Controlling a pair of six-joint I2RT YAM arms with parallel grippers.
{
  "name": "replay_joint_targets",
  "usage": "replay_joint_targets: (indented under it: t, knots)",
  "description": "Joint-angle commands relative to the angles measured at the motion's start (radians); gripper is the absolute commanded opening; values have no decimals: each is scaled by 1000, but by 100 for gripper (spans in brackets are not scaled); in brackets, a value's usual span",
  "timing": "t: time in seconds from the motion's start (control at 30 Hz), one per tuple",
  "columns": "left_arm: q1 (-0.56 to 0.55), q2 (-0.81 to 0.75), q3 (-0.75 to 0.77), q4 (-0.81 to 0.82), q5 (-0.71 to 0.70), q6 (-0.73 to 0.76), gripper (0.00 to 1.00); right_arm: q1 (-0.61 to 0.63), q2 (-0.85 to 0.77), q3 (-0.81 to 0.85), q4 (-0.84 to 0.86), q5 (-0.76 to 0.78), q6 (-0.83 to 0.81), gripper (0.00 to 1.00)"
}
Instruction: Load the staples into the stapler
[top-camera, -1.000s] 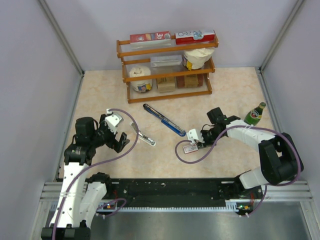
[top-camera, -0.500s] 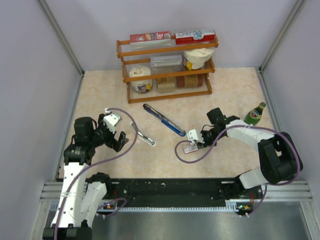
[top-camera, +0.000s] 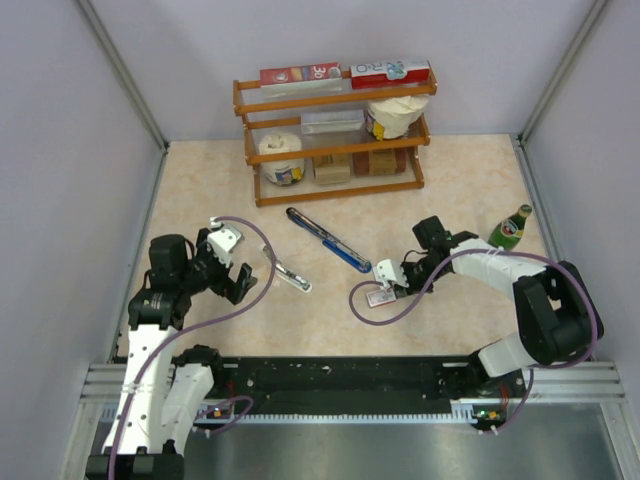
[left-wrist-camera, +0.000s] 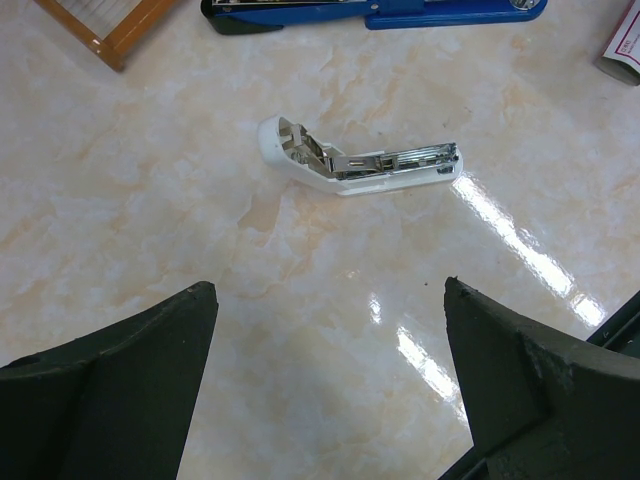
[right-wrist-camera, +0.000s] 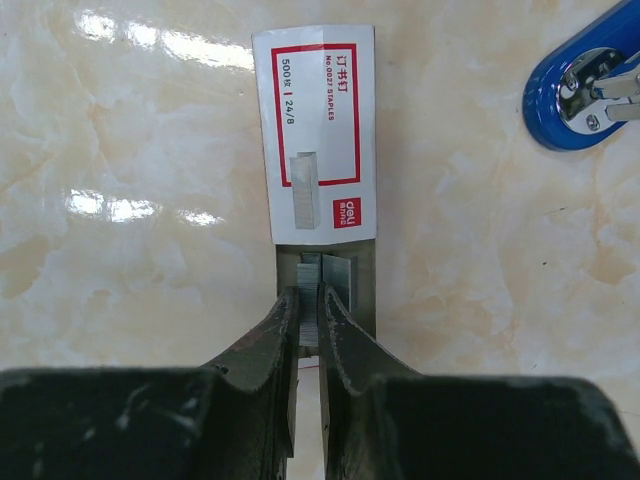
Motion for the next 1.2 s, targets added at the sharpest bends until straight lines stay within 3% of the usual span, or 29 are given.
replay_joint_targets:
  t: [0.0, 0.27, 0.87, 1.17]
  knots:
    - [7, -9, -1, 37, 7, 2, 99, 7, -8, 31, 2, -12, 5, 7]
    - [7, -9, -2, 37, 6, 1, 99, 7, -27, 20, 22, -3, 9, 0]
    - [8, -7, -2, 38, 7, 4, 99, 5, -114, 6, 27, 9, 13, 0]
    - [8, -13, -4, 38, 6, 8, 99, 7, -163, -43, 226, 93, 100, 0]
